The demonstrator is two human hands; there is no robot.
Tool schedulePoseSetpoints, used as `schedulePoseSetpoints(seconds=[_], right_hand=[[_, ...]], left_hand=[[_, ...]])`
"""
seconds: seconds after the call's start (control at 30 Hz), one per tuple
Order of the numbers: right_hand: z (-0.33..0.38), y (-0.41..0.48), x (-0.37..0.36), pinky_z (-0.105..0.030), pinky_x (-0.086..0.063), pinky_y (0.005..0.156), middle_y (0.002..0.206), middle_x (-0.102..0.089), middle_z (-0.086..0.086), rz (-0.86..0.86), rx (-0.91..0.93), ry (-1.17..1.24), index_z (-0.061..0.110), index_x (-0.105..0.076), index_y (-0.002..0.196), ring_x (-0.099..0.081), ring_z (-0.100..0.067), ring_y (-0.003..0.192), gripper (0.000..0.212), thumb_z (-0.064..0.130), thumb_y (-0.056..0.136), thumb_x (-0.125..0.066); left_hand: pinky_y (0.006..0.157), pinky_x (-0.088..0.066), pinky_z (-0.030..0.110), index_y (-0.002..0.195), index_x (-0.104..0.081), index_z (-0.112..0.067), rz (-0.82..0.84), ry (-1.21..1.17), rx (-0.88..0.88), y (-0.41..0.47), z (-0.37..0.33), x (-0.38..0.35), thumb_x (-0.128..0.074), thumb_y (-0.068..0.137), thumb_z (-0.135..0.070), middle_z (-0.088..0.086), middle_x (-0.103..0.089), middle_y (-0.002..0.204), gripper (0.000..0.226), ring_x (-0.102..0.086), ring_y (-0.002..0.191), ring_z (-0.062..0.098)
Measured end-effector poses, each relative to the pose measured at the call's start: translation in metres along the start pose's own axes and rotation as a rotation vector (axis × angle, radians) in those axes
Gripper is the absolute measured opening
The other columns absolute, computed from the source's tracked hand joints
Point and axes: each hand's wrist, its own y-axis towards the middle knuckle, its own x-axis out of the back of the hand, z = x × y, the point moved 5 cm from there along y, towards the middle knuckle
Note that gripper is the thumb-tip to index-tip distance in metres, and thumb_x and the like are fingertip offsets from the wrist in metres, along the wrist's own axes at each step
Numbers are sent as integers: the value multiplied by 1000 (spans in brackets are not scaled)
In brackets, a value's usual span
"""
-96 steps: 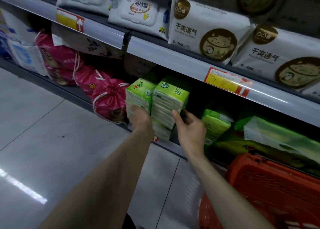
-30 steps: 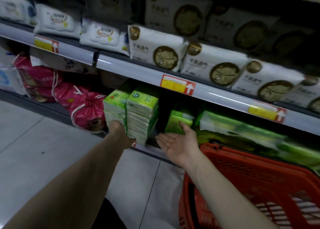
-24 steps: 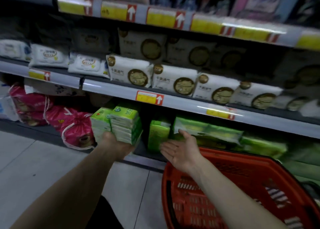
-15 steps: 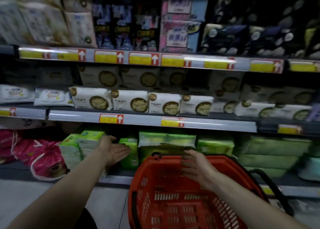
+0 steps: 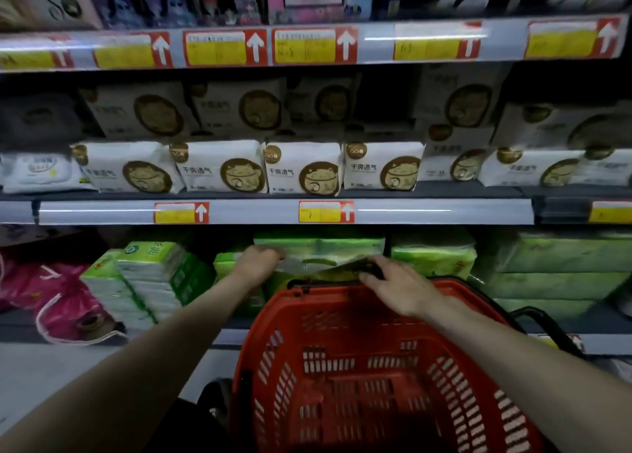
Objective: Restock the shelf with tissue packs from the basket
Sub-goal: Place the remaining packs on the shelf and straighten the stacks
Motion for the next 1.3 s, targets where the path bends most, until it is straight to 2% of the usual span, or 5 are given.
schedulePoseSetpoints(seconds=[0.17,0.4,0.6,0.83,1.3], right_hand=[[-11,18,-13,-41,-50,94,150,-57,-12,65,-37,-50,40,-11,166,-56,-36,132,75,74,102,-31],[-17,19,-14,-39,-39,115,160,-50,-5,89,48,-157,35,-30,164,-44,-30,147,65,65,107,-34],[-9,19,-34,-39,-45,85,137,-66,2,89,27,-269,43,-19,164,-61,-29,122,66,70,104,-28],[-5,28,-43,-41,-16,129,177,-9,5,75,12,135,35,-24,166,-13,-22,162,73,64,104,-45],[-43,-6,34,-40,-56,96,121,-74,-7,-61,6,-18,26,-74,120,-67,-30,114,34,44,96,-57]], left_hand=[[71,-45,35,116,-35,-26,15,43,-1,9,11,-17,-67,95,-25,10,-59,93,38,-58,77,27],[68,-55,46,139,-10,-41,60,36,88,21,19,-37,-70,93,-19,22,-64,110,78,-65,69,32],[67,-60,49,142,2,-47,142,90,119,20,30,-41,-61,95,0,29,-74,87,92,-69,62,36],[108,-38,37,155,33,-10,19,10,71,29,20,-41,-72,94,-10,19,-14,170,122,-30,149,39],[53,-54,31,146,-29,-9,-76,-300,209,-3,-14,-74,-64,95,-20,19,-65,81,63,-67,55,29]])
